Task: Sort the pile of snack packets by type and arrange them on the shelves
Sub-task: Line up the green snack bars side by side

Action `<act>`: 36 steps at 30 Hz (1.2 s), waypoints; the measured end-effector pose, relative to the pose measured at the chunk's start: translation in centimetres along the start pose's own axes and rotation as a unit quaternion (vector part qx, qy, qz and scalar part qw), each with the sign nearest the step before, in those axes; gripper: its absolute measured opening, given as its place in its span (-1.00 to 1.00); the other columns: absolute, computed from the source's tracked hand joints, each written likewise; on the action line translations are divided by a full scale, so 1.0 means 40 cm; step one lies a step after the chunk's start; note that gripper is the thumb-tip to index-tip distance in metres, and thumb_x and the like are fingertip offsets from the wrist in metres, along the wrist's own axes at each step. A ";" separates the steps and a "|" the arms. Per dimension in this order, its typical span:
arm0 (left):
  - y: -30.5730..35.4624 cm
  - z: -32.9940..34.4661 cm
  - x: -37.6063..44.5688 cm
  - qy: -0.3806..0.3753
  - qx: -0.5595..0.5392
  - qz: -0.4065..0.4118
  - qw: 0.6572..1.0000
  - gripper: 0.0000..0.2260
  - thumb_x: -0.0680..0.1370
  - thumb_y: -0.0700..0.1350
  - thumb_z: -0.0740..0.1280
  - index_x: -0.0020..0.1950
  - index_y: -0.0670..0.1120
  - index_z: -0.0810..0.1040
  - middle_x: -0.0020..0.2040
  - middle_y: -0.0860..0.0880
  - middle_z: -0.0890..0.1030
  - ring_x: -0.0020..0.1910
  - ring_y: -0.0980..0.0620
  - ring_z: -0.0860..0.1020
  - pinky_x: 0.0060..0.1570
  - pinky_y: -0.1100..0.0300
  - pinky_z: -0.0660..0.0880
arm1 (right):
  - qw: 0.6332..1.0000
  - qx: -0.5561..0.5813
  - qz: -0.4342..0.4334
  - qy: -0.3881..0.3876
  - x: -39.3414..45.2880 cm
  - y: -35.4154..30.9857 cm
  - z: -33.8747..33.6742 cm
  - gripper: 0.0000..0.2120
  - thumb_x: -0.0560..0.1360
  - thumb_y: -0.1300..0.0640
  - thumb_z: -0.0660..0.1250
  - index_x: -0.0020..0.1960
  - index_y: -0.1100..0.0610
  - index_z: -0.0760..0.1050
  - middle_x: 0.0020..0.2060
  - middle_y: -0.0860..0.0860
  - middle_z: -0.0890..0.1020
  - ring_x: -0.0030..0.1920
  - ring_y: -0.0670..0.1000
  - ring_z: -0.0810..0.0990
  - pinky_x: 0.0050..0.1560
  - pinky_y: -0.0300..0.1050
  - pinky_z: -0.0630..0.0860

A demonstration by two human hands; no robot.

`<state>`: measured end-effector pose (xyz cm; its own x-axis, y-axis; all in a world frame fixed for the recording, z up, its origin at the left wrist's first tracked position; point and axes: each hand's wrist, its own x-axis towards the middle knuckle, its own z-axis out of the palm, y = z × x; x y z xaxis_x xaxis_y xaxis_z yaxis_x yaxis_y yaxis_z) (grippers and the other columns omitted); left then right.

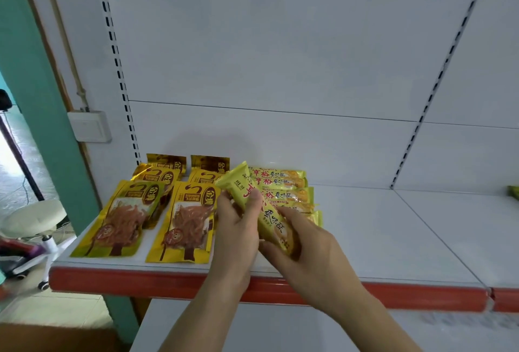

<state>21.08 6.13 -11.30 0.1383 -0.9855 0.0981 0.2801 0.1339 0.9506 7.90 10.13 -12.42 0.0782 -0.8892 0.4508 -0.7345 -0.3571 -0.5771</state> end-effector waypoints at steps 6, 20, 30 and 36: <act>-0.004 -0.034 0.023 0.020 0.075 0.015 0.997 -0.74 0.61 0.11 0.39 0.22 0.01 0.56 0.04 -0.01 0.71 0.02 0.02 0.69 0.02 -0.02 0.66 | 0.989 -0.115 -0.063 0.073 0.004 0.095 -0.050 -0.51 0.48 -0.02 0.38 0.41 -0.05 0.48 0.07 -0.11 0.55 0.03 0.00 0.50 -0.01 -0.12 0.51; -0.020 -0.076 -0.020 -0.029 0.660 0.137 0.738 -0.54 0.68 0.19 0.13 0.53 0.03 0.34 0.26 0.01 0.54 0.25 -0.04 0.47 0.18 0.11 0.46 | 0.953 -0.281 -0.076 -0.084 0.018 0.144 -0.021 -0.51 0.48 -0.14 0.25 0.41 -0.18 0.42 0.45 0.01 0.39 0.50 0.18 0.30 0.35 0.18 0.43; -0.033 -0.088 -0.015 -0.036 0.685 0.145 0.713 -0.56 0.66 0.19 0.18 0.47 0.02 0.41 0.29 -0.01 0.49 0.24 -0.05 0.48 0.12 0.10 0.49 | 0.950 -0.298 -0.042 -0.083 -0.003 0.126 -0.009 -0.46 0.59 -0.15 0.01 0.54 -0.09 0.25 0.54 0.03 0.29 0.56 0.18 0.21 0.44 0.20 0.32; -0.069 -0.091 0.000 -0.005 0.613 0.257 0.747 -0.57 0.60 0.09 0.26 0.34 -0.15 0.55 0.25 -0.16 0.58 0.27 -0.22 0.53 0.18 -0.21 0.55 | 0.952 -0.301 -0.004 -0.064 -0.027 0.113 -0.042 -0.43 0.61 -0.24 -0.09 0.58 -0.10 0.14 0.59 0.00 0.19 0.61 0.11 0.06 0.54 0.12 0.17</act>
<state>23.76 6.14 -14.98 -0.0798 -0.8381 0.5396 -0.8893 0.3044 0.3413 3.38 9.96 -14.38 0.1389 -0.9280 0.3456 -0.9834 -0.1704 -0.0623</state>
